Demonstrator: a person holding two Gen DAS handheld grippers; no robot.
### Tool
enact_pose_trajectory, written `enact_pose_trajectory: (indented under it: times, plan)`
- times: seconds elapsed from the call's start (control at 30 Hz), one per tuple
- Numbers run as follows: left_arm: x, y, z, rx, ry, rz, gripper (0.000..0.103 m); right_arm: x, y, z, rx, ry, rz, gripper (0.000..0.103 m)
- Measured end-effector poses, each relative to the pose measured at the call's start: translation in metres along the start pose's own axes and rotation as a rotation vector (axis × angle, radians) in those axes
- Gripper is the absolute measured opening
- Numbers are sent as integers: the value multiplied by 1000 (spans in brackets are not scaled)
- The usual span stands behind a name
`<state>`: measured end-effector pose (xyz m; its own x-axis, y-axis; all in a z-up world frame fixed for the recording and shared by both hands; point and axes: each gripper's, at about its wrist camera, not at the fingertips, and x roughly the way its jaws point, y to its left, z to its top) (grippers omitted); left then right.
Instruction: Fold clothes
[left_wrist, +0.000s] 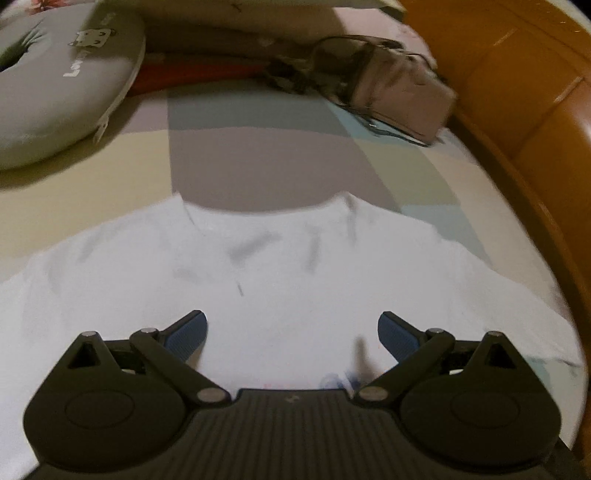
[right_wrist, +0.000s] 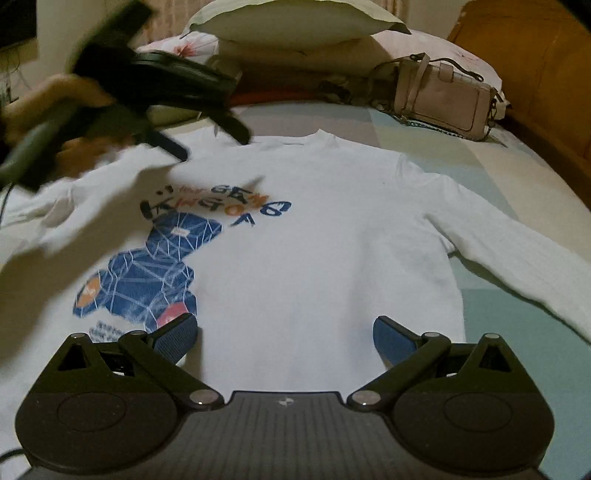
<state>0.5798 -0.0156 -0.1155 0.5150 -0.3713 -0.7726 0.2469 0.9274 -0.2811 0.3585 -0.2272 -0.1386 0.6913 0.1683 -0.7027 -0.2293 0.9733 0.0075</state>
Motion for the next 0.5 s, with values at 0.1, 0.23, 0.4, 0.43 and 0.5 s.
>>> enact_pose_trajectory:
  times: [0.1, 0.23, 0.4, 0.43, 0.5]
  plan:
    - [21, 6, 13, 3, -38, 63, 99, -2, -1, -2, -7, 5, 8, 103]
    - [39, 15, 27, -1, -75, 139, 99, -1, -3, -2, 7, 9, 13, 103]
    - [5, 30, 21, -32, -43, 131, 99, 0, -4, -1, 13, 2, 13, 103]
    - [-2, 33, 19, -38, -37, 129, 99, 0, -5, -1, 19, 0, 19, 103]
    - [-15, 39, 17, -50, -24, 126, 100, -1, -8, -1, 34, -2, 25, 103]
